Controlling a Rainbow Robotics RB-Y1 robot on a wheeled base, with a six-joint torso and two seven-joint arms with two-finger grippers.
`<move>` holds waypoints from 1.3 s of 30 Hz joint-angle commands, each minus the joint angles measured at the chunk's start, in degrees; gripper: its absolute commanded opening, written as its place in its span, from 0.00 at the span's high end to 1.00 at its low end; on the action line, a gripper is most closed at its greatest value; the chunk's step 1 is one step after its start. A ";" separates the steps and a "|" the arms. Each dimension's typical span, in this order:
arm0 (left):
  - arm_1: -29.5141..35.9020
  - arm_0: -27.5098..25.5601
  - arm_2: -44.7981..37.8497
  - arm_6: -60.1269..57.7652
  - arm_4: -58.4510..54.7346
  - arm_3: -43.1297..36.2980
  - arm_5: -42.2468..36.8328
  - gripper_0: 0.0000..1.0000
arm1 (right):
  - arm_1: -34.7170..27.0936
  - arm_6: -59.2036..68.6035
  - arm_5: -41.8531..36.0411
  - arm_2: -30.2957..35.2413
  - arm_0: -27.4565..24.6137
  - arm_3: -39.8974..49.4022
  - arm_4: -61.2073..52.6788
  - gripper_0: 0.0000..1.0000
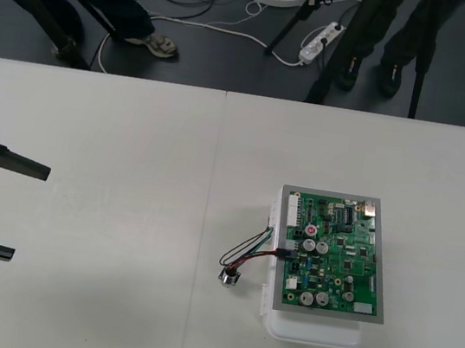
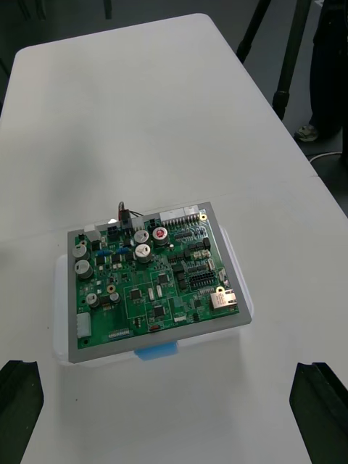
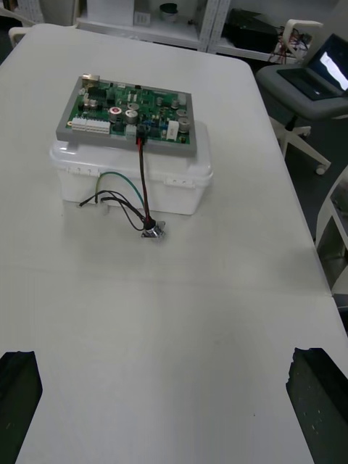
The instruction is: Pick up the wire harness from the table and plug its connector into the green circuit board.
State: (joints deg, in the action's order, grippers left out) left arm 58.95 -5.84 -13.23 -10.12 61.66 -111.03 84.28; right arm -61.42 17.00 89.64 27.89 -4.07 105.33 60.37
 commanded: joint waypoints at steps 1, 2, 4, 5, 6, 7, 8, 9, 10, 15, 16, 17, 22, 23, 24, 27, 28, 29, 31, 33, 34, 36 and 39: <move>-1.12 -1.54 -2.24 0.80 0.83 0.03 3.17 0.00 | 0.51 -2.58 0.36 -2.14 -0.68 2.78 1.94 0.00; -1.12 -1.54 -2.24 0.80 0.83 0.03 3.17 0.00 | 0.51 -2.85 0.36 -2.75 -0.94 3.39 2.56 0.00; -1.12 -1.54 -2.24 0.80 0.83 0.03 3.17 0.00 | 0.51 -3.20 0.36 -3.90 -0.94 4.27 3.43 0.00; -1.12 -1.54 -2.24 0.80 0.83 0.03 3.17 0.00 | 0.51 -3.46 0.36 -4.69 -1.03 4.71 4.05 0.00; -1.12 -1.54 -2.24 0.80 0.83 0.03 3.17 0.00 | 0.51 -3.55 0.36 -5.21 -0.94 5.06 4.49 0.00; -1.12 -1.54 -2.24 0.80 0.83 0.03 3.17 0.00 | 0.51 -3.73 0.36 -5.57 -0.94 5.59 5.02 0.00; -1.12 -1.54 -2.24 0.80 0.83 0.03 3.17 0.00 | 0.51 -3.90 0.36 -5.65 -1.03 5.77 5.37 0.00; -1.12 -1.54 -2.24 0.80 0.83 0.03 3.17 0.00 | 0.51 -3.99 0.36 -5.83 -1.03 6.21 5.81 0.00; -1.12 -1.54 -2.24 0.80 0.83 0.03 3.17 0.00 | 0.51 -4.08 0.36 -6.01 -1.03 6.47 5.98 0.00; -1.12 -1.54 -2.24 0.80 0.83 0.03 3.17 0.00 | 0.60 -4.52 0.36 -8.99 -1.03 7.26 6.60 0.00; -1.12 -1.54 -2.24 0.80 0.83 0.03 3.17 0.00 | 0.69 -4.69 0.36 -9.08 -1.03 7.35 6.60 0.00; -1.12 -1.54 -2.24 0.80 0.83 0.03 3.17 0.00 | 0.78 -4.78 0.36 -9.17 -1.03 7.44 6.60 0.00; -1.12 -1.54 -2.24 0.80 0.83 0.03 3.17 0.00 | 1.04 -5.31 0.36 -9.17 -1.29 7.88 6.69 0.00; -1.12 -1.54 -2.24 0.80 0.83 0.03 3.17 0.00 | 0.95 -5.31 0.36 -9.17 -1.29 7.88 6.69 0.00; -1.12 -1.54 -2.24 0.80 0.83 0.03 3.17 0.00 | 0.95 -5.40 0.36 -9.17 -1.38 7.96 6.69 0.00; -1.12 -1.54 -2.24 0.80 0.83 0.03 3.17 0.00 | 0.95 -5.49 0.36 -9.17 -1.64 7.88 6.60 0.00; -1.12 -1.54 -2.24 0.80 0.83 0.03 3.17 0.00 | 0.95 -5.49 0.36 -9.17 -1.73 7.79 6.60 0.00; -1.12 -1.54 -2.24 0.80 0.83 0.03 3.17 0.00 | 1.04 -5.49 0.36 -9.26 -1.91 7.61 6.33 0.00; -1.12 -1.54 -2.24 0.80 0.83 0.03 3.17 0.00 | 1.04 -5.49 0.36 -9.26 -2.52 7.17 4.93 0.00; -1.12 -1.54 -2.24 0.80 0.83 0.03 3.17 0.00 | 1.04 -5.49 0.36 -9.26 -2.52 7.17 4.93 0.00; -1.12 -1.54 -2.24 0.80 0.83 0.03 3.17 0.00 | 1.04 -5.49 0.36 -9.26 -2.52 7.17 4.93 0.00; -1.12 -1.54 -2.24 0.80 0.83 0.03 3.17 0.00 | 1.04 -5.49 0.36 -9.26 -2.52 7.17 4.93 0.00; -1.12 -1.54 -2.24 0.80 0.83 0.03 3.17 0.00 | 1.04 -5.49 0.36 -9.26 -2.52 7.17 4.93 0.00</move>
State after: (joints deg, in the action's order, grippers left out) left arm 58.61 -5.84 -13.52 -10.11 62.29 -110.98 85.35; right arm -60.95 13.32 89.64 19.10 -5.67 111.90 66.23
